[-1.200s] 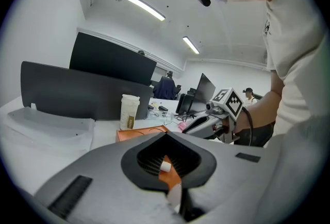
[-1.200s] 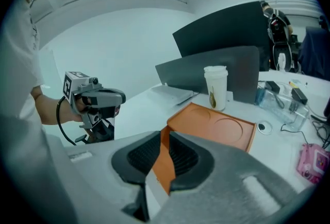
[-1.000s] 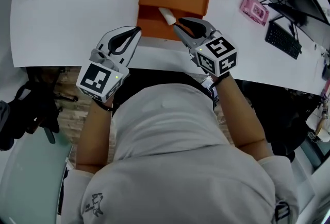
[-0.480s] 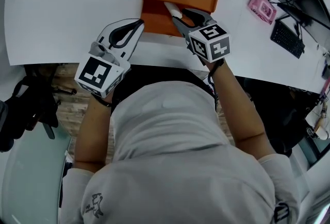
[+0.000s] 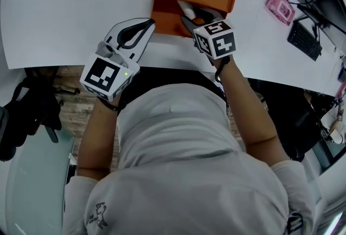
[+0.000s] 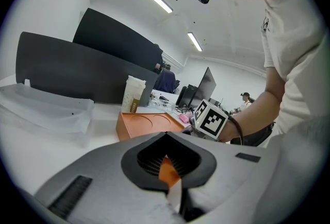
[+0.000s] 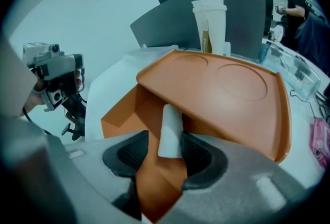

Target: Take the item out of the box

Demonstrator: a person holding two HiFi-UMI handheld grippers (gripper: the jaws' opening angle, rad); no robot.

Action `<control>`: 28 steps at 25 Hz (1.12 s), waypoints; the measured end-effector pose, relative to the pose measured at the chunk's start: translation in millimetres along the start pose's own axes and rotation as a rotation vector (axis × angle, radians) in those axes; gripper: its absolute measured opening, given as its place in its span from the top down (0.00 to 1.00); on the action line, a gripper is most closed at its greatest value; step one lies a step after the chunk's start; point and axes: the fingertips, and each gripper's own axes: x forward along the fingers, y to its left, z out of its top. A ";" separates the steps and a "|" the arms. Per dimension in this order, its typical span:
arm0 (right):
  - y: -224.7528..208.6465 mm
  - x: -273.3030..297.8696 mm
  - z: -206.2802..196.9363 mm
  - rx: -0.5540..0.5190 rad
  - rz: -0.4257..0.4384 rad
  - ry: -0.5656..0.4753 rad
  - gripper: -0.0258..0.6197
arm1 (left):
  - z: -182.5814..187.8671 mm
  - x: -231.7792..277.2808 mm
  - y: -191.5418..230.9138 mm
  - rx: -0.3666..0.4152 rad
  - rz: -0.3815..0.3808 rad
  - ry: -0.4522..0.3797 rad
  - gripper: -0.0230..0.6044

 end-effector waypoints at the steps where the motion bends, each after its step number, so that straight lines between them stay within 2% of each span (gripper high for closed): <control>1: -1.0 2.3 -1.4 0.001 -0.006 0.008 0.64 | -0.6 0.0 1.4 -0.001 -0.001 0.001 0.97; 7: -7.3 15.9 -12.0 0.003 -0.031 0.066 0.65 | -3.0 1.2 8.5 -0.009 -0.004 0.007 0.97; 10: -10.3 18.4 -13.5 -0.020 -0.064 0.086 0.73 | -4.7 -0.3 10.3 -0.015 -0.005 0.007 0.97; 17: -12.6 19.0 -13.4 -0.044 -0.082 0.095 0.74 | -3.2 -0.4 10.0 -0.018 -0.008 0.005 0.97; 28: 5.9 -0.9 -17.7 -0.096 -0.051 0.084 0.75 | 6.4 -10.5 -11.6 0.004 0.003 -0.027 0.97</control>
